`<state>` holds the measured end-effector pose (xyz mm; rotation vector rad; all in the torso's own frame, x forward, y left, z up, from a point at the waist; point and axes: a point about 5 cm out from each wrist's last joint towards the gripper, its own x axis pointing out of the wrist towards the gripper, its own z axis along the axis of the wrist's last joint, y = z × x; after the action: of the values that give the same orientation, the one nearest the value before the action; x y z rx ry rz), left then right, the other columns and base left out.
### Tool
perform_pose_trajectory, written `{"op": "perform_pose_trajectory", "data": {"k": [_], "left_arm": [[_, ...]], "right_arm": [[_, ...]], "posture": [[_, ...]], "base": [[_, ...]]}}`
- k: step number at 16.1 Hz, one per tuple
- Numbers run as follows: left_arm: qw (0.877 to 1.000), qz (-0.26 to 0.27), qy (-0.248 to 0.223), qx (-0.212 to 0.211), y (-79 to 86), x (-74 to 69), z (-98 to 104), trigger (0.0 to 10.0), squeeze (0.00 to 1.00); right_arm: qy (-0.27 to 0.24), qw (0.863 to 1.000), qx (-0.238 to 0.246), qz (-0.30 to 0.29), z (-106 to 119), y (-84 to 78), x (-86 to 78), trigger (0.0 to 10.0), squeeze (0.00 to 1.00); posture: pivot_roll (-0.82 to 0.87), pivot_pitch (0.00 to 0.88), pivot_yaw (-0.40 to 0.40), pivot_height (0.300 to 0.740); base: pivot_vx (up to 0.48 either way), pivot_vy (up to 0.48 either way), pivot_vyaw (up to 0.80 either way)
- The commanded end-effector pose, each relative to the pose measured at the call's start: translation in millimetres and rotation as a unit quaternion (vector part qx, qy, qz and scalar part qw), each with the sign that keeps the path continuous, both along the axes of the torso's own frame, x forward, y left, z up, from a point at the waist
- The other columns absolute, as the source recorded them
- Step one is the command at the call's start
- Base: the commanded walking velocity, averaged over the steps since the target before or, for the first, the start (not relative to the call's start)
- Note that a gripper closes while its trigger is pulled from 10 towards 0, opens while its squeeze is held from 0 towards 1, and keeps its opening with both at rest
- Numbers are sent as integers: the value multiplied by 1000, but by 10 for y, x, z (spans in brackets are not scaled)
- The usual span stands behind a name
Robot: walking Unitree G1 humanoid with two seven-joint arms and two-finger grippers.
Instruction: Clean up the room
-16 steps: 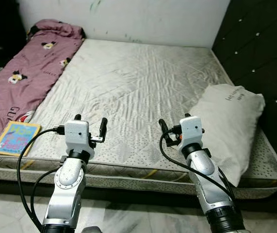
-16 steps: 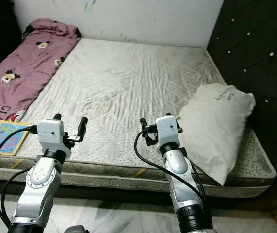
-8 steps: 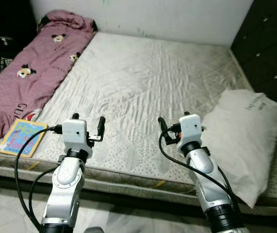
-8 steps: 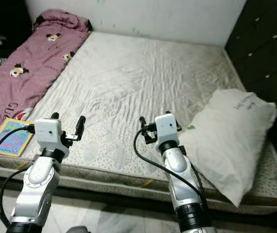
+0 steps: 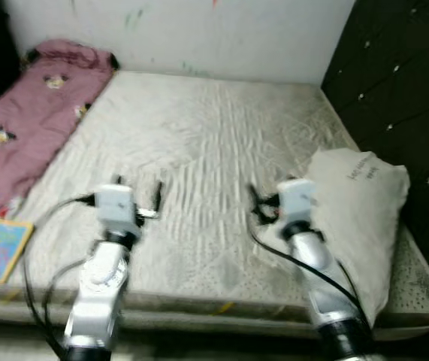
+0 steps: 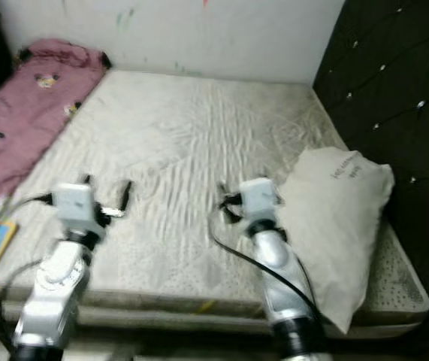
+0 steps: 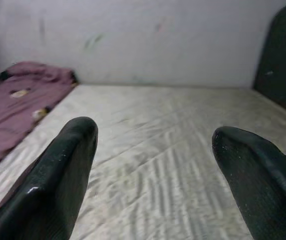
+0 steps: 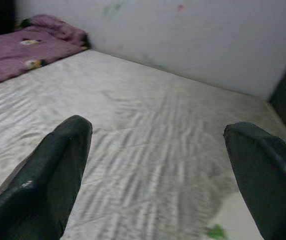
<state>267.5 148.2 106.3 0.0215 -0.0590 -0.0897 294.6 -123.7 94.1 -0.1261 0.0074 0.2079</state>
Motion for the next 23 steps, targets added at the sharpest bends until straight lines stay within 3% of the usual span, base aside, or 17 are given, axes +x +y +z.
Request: {"op": "perform_pose_trajectory", "data": {"k": [1,7,21,23], "left_arm": [[1000,-2,9,4,-23,6,-20,10000,0],[1000,6,16,10,-17,20,-34,10000,0],[1000,4,16,10,-29,17,-37,10000,0],[1000,4,16,7,-35,16,-41,10000,0]], "right_arm": [[-6,1000,-2,-4,33,-37,17,10000,0],[-5,1000,-3,-4,31,-41,22,10000,0],[-2,1000,-6,-1,18,-39,17,10000,0],[-2,1000,-7,0,12,-39,10,10000,0]], "posture": [[40,0,-48,740],[39,0,-49,740],[40,0,-51,740],[41,0,-53,740]], "base": [[0,0,0],[0,-43,0],[0,-415,0],[0,0,0]]}}
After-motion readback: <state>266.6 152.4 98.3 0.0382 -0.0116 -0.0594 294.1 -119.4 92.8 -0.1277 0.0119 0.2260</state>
